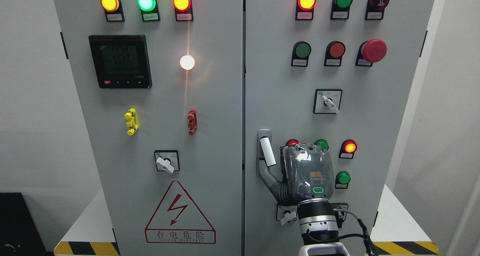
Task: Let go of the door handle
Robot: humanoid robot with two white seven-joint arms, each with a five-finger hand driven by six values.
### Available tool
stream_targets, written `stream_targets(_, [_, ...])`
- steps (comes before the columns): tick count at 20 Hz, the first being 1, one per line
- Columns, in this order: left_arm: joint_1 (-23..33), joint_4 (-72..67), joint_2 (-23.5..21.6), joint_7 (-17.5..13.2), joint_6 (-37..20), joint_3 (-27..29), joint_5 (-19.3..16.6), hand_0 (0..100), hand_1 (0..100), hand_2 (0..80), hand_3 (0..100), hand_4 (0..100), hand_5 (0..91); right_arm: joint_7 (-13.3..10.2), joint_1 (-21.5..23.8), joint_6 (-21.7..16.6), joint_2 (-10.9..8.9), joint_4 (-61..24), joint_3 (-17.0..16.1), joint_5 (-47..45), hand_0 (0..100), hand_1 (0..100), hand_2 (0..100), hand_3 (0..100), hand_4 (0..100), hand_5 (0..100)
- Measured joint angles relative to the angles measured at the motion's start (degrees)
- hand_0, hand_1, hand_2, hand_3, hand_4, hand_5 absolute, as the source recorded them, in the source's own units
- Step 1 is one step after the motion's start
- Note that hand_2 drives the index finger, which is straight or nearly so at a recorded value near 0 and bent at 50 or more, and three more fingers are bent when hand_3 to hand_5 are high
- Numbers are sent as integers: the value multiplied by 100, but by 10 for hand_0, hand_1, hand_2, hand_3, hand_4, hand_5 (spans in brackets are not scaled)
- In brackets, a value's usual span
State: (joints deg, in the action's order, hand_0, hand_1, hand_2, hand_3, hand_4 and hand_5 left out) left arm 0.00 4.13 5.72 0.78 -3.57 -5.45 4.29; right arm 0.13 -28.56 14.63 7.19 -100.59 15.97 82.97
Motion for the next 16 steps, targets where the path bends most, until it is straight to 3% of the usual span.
stream_targets(16, [0,-1,0,0,0,0,0,120,556,0,0,0,0,-26,4,14,2,-40,-46,46,422,433,926,1000,1000,1000])
